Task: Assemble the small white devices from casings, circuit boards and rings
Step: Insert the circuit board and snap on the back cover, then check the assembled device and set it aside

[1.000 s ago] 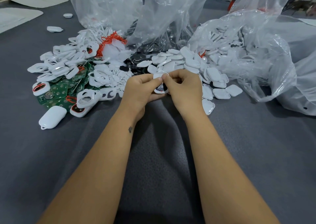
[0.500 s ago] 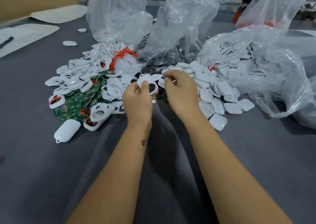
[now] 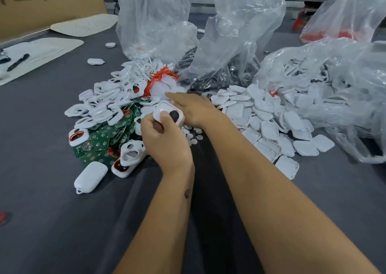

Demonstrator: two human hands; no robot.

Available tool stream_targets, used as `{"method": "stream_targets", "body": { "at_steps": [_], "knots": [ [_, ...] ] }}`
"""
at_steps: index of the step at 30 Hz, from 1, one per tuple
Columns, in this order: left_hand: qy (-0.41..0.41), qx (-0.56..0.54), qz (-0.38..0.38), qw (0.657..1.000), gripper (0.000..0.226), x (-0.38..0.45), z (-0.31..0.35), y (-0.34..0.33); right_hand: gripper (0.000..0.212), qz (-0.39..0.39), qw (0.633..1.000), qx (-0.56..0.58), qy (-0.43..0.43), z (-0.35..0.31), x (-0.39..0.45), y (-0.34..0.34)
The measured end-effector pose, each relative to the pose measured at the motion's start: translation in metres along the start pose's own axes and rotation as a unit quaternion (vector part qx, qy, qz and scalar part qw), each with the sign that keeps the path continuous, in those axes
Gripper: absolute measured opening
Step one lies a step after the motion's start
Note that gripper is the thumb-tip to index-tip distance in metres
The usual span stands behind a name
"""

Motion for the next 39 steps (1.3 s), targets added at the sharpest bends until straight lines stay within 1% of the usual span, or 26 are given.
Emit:
{"method": "stream_targets", "body": {
  "at_steps": [1, 3, 5, 8, 10, 12, 15, 18, 20, 26, 30, 34, 38, 39],
  "knots": [
    [0.017, -0.020, -0.005, 1.000, 0.020, 0.000, -0.002, -0.001, 0.044, -0.002, 0.999, -0.051, 0.001, 0.000, 0.002, -0.001],
    [0.060, -0.076, -0.023, 0.995, 0.014, -0.001, -0.008, -0.006, 0.040, 0.036, 0.995, -0.097, -0.003, 0.002, 0.003, 0.004],
    [0.079, -0.085, -0.043, 0.992, 0.010, -0.002, -0.011, -0.010, 0.035, 0.094, 0.991, -0.096, -0.021, 0.007, 0.001, 0.015],
    [0.094, -0.063, -0.080, 0.990, 0.015, -0.005, -0.015, -0.018, 0.024, 0.168, 0.981, -0.080, -0.048, 0.013, -0.006, 0.031],
    [0.115, -0.062, -0.114, 0.985, 0.019, -0.008, -0.020, -0.025, 0.023, 0.219, 0.973, -0.033, -0.066, 0.018, -0.014, 0.043],
    [0.144, -0.080, -0.151, 0.975, 0.021, -0.012, -0.023, -0.032, 0.025, 0.258, 0.962, 0.041, -0.080, 0.023, -0.024, 0.054],
    [0.190, -0.105, -0.204, 0.955, 0.018, -0.020, -0.026, -0.041, 0.023, 0.309, 0.934, 0.160, -0.081, 0.029, -0.041, 0.069],
    [0.230, -0.125, -0.244, 0.934, 0.016, -0.029, -0.027, -0.046, 0.019, 0.368, 0.899, 0.220, -0.088, 0.034, -0.063, 0.080],
    [0.239, -0.127, -0.262, 0.926, 0.013, -0.033, -0.026, -0.047, 0.018, 0.392, 0.882, 0.240, -0.103, 0.040, -0.078, 0.080],
    [0.242, -0.097, -0.294, 0.919, 0.014, -0.037, -0.025, -0.044, 0.014, 0.432, 0.826, 0.320, -0.167, 0.060, -0.128, 0.061],
    [0.248, -0.094, -0.296, 0.918, 0.011, -0.040, -0.023, -0.043, 0.013, 0.454, 0.772, 0.400, -0.195, 0.057, -0.155, 0.045],
    [0.250, -0.093, -0.295, 0.917, 0.012, -0.042, -0.022, -0.043, 0.014, 0.438, 0.737, 0.472, -0.206, 0.054, -0.165, 0.024],
    [0.228, -0.061, -0.310, 0.921, 0.014, -0.043, -0.025, -0.045, 0.019, 0.406, 0.697, 0.553, -0.208, 0.053, -0.167, 0.004],
    [0.221, -0.051, -0.313, 0.922, 0.015, -0.042, -0.025, -0.045, 0.020, 0.401, 0.694, 0.561, -0.206, 0.053, -0.168, 0.002]
  ]
}}
Point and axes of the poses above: each hand's wrist, its own x-axis towards the middle knuckle, its own y-axis out of the back of the hand, z = x × y, the point moved 7 cm from there along x, towards the middle knuckle, and after that the axes turned 3 degrees about -x, right-handed, at the moved point
